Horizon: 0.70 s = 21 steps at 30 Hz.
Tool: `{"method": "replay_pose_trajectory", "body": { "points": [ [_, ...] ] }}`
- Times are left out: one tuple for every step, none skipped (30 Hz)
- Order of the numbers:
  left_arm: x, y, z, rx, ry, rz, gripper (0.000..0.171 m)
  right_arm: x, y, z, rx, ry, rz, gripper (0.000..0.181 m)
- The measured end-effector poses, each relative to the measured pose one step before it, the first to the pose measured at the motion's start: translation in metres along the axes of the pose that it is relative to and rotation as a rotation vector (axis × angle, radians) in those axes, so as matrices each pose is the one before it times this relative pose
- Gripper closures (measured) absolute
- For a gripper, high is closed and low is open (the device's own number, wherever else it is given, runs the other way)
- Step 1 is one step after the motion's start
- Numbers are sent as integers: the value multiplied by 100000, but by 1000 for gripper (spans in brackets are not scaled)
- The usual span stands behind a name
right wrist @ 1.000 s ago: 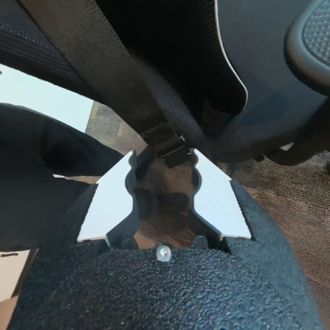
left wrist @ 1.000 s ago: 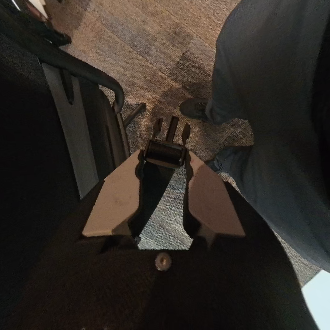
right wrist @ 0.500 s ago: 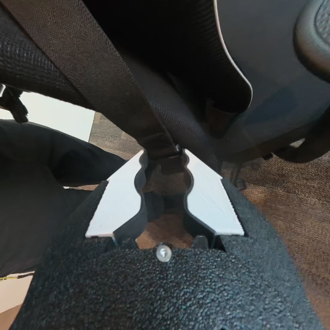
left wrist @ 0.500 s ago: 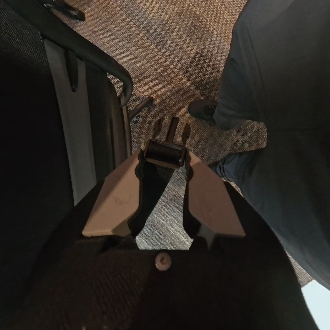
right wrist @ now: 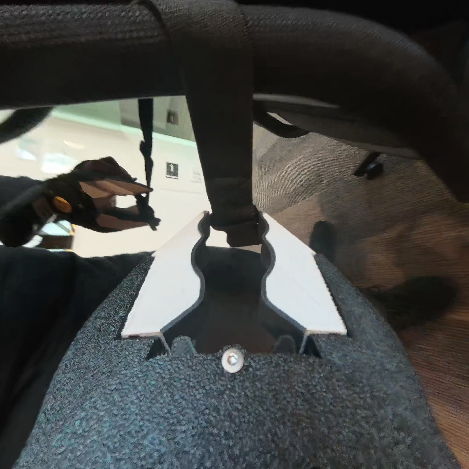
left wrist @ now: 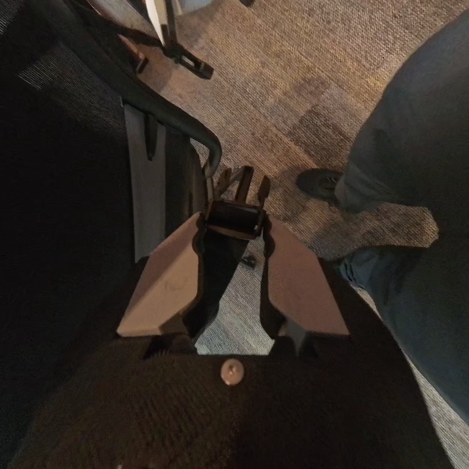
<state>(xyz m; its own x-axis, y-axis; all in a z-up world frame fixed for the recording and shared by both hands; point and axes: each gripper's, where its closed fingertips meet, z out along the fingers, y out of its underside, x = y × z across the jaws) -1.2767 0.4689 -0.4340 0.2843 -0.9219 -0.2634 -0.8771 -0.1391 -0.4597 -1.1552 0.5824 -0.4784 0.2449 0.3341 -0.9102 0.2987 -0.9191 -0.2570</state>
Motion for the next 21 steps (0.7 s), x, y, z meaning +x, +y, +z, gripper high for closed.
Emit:
{"method": "replay_pose_trajectory", "body": {
  "points": [
    [-242,-192,-70,1531,-1856,111,128,-886,278,257,2209,-2044,3603,144],
    [-255,-219,-47,1543,-1955,84,128,-826,330,288,1982,-1603,3724,144],
    [-255,-220,-17,1390,-1887,-6,128,-851,335,302,2113,-1879,3960,144],
    [-320,-218,17,1343,-2143,7,128,-861,252,280,2685,-2086,3757,144],
    [-379,-249,22,1507,-2583,244,128,-736,202,230,3010,-1555,3678,144],
    [-435,-286,15,1737,-2936,632,128,-663,101,211,3575,-1841,4237,144],
    [-443,-291,23,1896,-3125,1114,128,-619,-13,226,4334,-2503,5063,144],
    [-426,-287,32,2018,-3123,1675,128,-511,-27,307,4282,-2513,5860,144],
    [-379,-242,84,2052,-2738,1838,128,-313,84,401,3472,-1909,6084,145],
    [-271,-155,148,1825,-1865,1227,128,-382,49,493,3320,-2850,5871,145],
    [-191,-97,200,1735,-1320,765,128,-439,-5,542,3063,-3906,6438,145],
    [-143,-152,203,2122,-1313,1353,128,-323,-100,529,3074,-3934,6582,145],
    [-124,-191,217,2448,-1475,2619,128,-257,-218,510,2951,-3812,5979,146],
    [-168,-130,231,2384,-1760,3515,128,-327,-185,487,1774,-4256,5928,145],
    [-260,-33,240,2298,-2057,3582,128,-348,-181,416,726,-3869,5239,145],
    [-350,19,222,2444,-2412,3438,128,-270,-116,329,-504,-2222,3641,145],
    [-428,-19,198,2768,-2841,3809,128,-246,-48,239,-1463,-1474,2922,145],
    [-456,-59,158,2926,-3247,4428,128,-297,-102,132,-1346,-1637,3239,145],
    [-449,-96,110,2799,-3533,4529,128,-210,-24,70,-1905,-880,3101,145],
    [-384,-133,76,2823,-3536,4047,128,-95,1,34,-2247,198,2148,145],
    [-250,-46,69,2685,-3278,3656,128,21,-50,-22,-2041,1285,1541,146]
  ]
}}
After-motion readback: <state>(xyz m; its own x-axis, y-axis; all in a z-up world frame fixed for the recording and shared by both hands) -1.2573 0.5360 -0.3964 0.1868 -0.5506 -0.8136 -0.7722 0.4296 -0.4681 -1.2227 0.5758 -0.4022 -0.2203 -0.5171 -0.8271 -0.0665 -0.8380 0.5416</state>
